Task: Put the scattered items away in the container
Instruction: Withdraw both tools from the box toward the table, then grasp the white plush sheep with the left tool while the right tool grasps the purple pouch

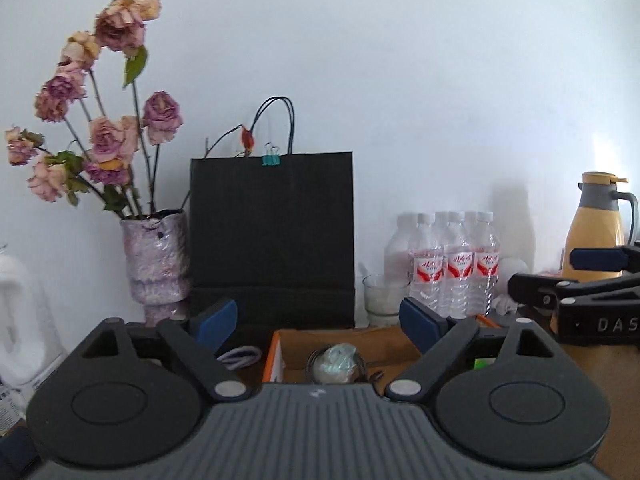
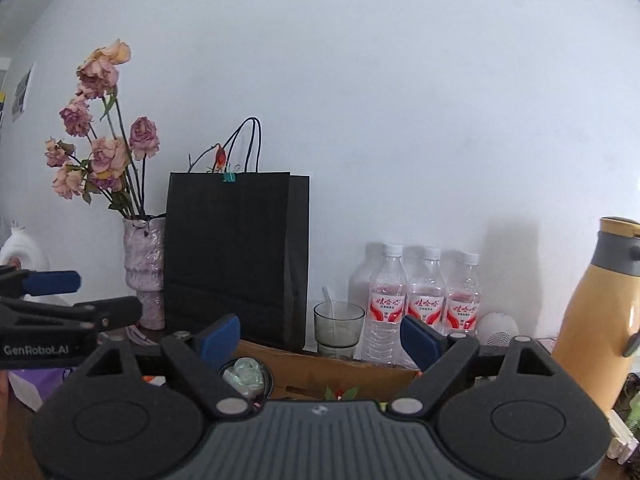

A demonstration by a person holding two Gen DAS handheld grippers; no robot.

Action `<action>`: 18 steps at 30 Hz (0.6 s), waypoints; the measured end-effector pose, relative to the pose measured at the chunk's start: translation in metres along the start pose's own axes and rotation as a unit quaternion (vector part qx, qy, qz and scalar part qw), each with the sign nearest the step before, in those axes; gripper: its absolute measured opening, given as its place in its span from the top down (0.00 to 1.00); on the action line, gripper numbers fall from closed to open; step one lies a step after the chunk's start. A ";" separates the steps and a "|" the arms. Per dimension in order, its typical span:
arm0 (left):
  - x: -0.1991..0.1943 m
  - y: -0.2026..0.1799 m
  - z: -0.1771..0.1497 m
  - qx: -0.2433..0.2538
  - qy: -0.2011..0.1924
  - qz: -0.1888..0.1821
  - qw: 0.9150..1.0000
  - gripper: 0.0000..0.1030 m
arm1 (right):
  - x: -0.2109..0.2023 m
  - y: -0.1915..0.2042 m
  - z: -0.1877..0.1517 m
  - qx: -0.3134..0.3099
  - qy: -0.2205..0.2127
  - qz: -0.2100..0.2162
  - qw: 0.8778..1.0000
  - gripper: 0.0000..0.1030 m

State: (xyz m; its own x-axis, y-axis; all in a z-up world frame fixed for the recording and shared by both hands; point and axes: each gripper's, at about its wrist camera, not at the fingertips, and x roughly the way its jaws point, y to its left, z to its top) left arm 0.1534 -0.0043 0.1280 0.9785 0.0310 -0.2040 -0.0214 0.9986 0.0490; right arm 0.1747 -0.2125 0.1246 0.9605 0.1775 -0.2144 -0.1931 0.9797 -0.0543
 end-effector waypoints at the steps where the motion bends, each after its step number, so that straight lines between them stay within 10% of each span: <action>1: -0.011 0.003 -0.007 0.000 0.005 0.003 1.000 0.08 | -0.008 0.003 -0.004 -0.001 0.002 -0.001 1.000 0.16; 7: -0.063 0.027 -0.086 -0.049 0.062 0.008 0.997 0.00 | -0.070 0.008 -0.066 0.008 0.041 0.039 0.998 0.12; 18: -0.002 0.035 -0.129 -0.012 0.165 -0.002 0.986 0.01 | -0.066 -0.006 -0.148 0.058 0.170 0.019 0.984 0.12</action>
State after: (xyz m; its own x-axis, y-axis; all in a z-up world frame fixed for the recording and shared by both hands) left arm 0.1239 0.0364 0.0045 0.8581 0.0361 -0.5123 -0.0269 0.9993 0.0255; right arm 0.0831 -0.2444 -0.0054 0.8272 0.1916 -0.5282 -0.1840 0.9806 0.0676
